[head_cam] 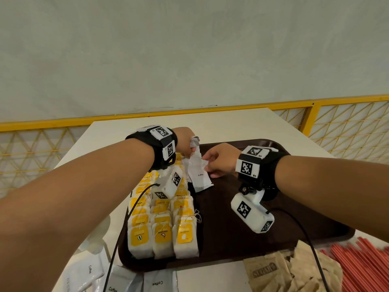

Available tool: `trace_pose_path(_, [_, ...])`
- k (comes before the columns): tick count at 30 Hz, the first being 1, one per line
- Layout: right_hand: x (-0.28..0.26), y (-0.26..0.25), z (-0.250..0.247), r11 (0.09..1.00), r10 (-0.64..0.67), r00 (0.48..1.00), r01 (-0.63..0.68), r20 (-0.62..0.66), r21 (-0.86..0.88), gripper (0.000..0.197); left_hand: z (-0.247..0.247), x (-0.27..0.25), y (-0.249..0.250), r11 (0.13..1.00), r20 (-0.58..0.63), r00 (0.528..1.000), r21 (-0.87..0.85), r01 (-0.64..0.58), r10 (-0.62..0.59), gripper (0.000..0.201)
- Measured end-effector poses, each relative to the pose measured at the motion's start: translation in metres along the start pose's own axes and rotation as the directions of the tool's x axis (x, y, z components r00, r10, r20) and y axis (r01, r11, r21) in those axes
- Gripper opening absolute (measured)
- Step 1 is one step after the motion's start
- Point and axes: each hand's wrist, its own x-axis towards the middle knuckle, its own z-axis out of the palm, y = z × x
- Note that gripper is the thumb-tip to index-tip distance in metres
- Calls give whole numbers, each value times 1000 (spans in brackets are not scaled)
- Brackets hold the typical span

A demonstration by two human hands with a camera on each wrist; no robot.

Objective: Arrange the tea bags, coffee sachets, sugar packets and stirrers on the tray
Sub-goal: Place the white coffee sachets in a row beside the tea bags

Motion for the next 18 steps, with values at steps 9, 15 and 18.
trace_pose_path(9, [4, -7, 1, 998, -10, 998, 14, -59, 64, 16, -4, 2, -2, 998, -8, 1000, -58, 28, -29, 35])
trace_pose_path(15, [4, -7, 2, 997, -35, 995, 41, -91, 68, 17, -14, -13, -18, 974, -55, 994, -213, 82, -96, 23])
trace_pose_path(18, [3, -6, 2, 999, -29, 997, 32, -72, 39, 18, -13, -17, -17, 987, -18, 996, -138, 83, -86, 23])
